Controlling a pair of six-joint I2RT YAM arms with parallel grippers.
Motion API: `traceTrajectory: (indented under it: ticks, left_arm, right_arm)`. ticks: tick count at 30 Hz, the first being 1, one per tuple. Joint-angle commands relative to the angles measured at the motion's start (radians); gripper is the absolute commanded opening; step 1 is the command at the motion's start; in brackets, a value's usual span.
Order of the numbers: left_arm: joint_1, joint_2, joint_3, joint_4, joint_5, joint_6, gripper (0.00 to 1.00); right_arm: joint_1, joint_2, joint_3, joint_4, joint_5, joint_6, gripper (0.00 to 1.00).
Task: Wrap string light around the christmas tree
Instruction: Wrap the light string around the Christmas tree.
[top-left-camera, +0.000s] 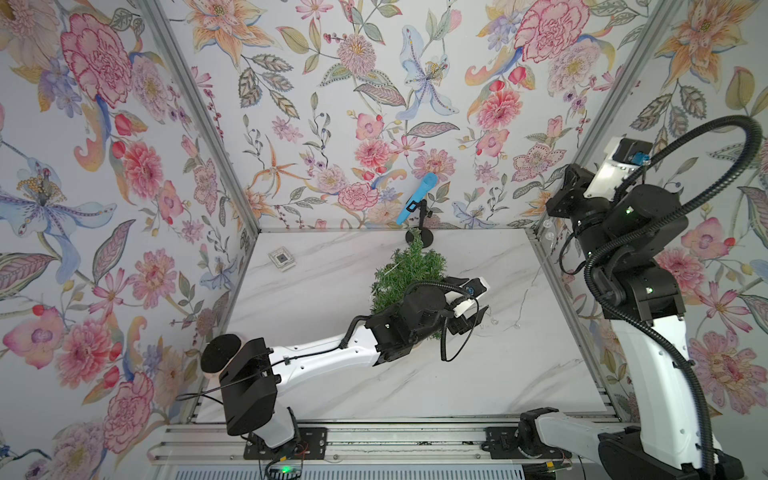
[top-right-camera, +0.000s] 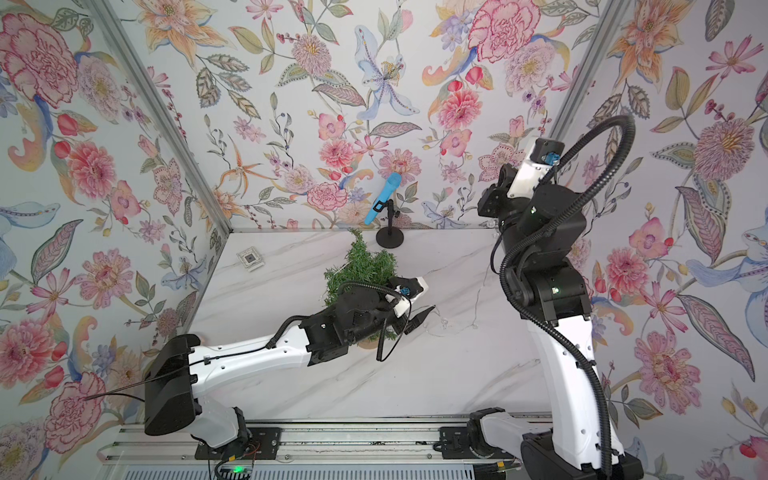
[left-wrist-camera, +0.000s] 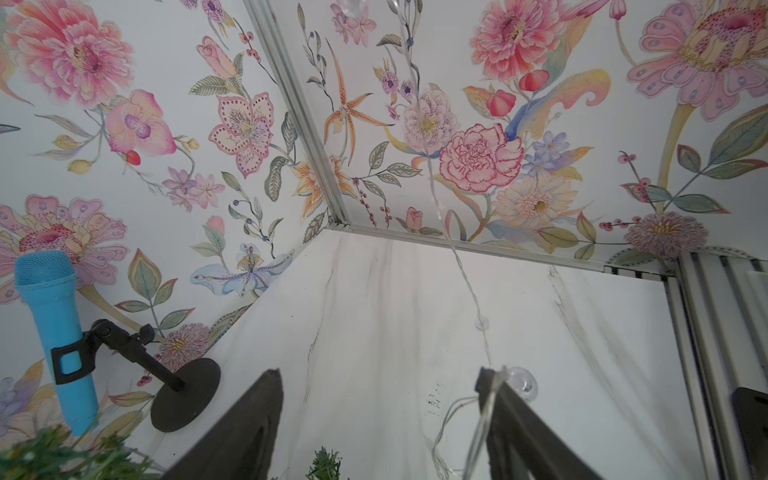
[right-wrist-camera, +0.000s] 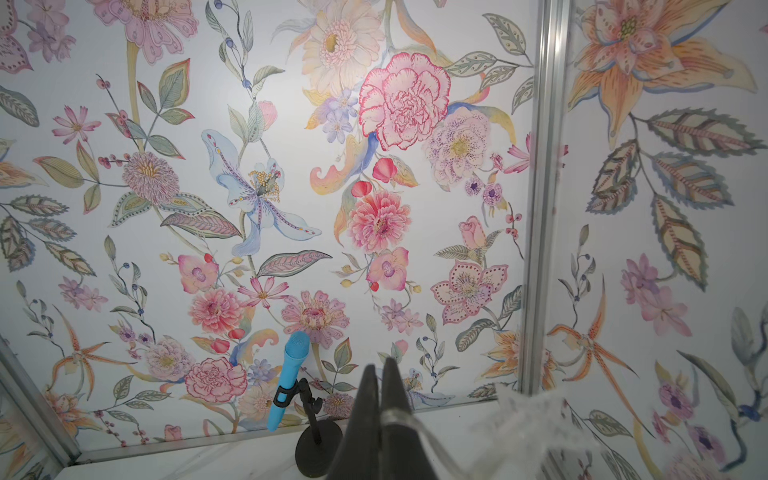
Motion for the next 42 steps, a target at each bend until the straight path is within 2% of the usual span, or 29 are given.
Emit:
traceTrajectory:
  ticks: [1, 2, 7, 13, 16, 20, 25, 33, 36, 42]
  left_arm:
    - [-0.015, -0.066, 0.07, -0.043, 0.07, 0.011, 0.95]
    - [-0.013, -0.064, 0.104, -0.09, 0.091, 0.003, 0.99]
    - [-0.015, -0.025, 0.268, -0.355, 0.11, 0.015, 1.0]
    - [-0.015, 0.041, 0.384, -0.645, -0.075, 0.082, 0.99]
    - [-0.014, 0.07, 0.418, -0.747, -0.106, 0.136, 0.96]
    - [-0.015, 0.111, 0.458, -0.809, -0.049, 0.172, 0.85]
    - [-0.015, 0.117, 0.51, -0.751, 0.02, 0.16, 0.91]
    - [-0.013, 0.024, 0.608, -0.567, 0.169, 0.102, 0.97]
    - [-0.003, 0.006, 0.66, -0.532, 0.171, 0.065, 1.0]
    - [0.148, 0.102, 0.849, -0.581, 0.219, -0.08, 1.0]
  right_arm:
    - [-0.006, 0.049, 0.089, 0.092, -0.086, 0.047, 0.0]
    - [-0.006, 0.067, 0.11, 0.109, -0.096, 0.055, 0.0]
    - [-0.006, 0.141, 0.2, 0.14, -0.131, 0.086, 0.0]
    - [-0.007, 0.166, 0.216, 0.154, -0.117, 0.094, 0.0]
    - [-0.006, 0.162, 0.215, 0.154, -0.105, 0.093, 0.0]
    - [-0.007, 0.156, 0.208, 0.154, -0.08, 0.075, 0.0]
    - [-0.008, 0.147, 0.194, 0.154, -0.095, 0.07, 0.0]
    - [-0.007, 0.119, 0.179, 0.153, -0.165, 0.081, 0.0]
    - [-0.006, 0.103, 0.168, 0.154, -0.206, 0.101, 0.0]
    - [0.06, 0.066, 0.129, 0.165, -0.305, 0.125, 0.0]
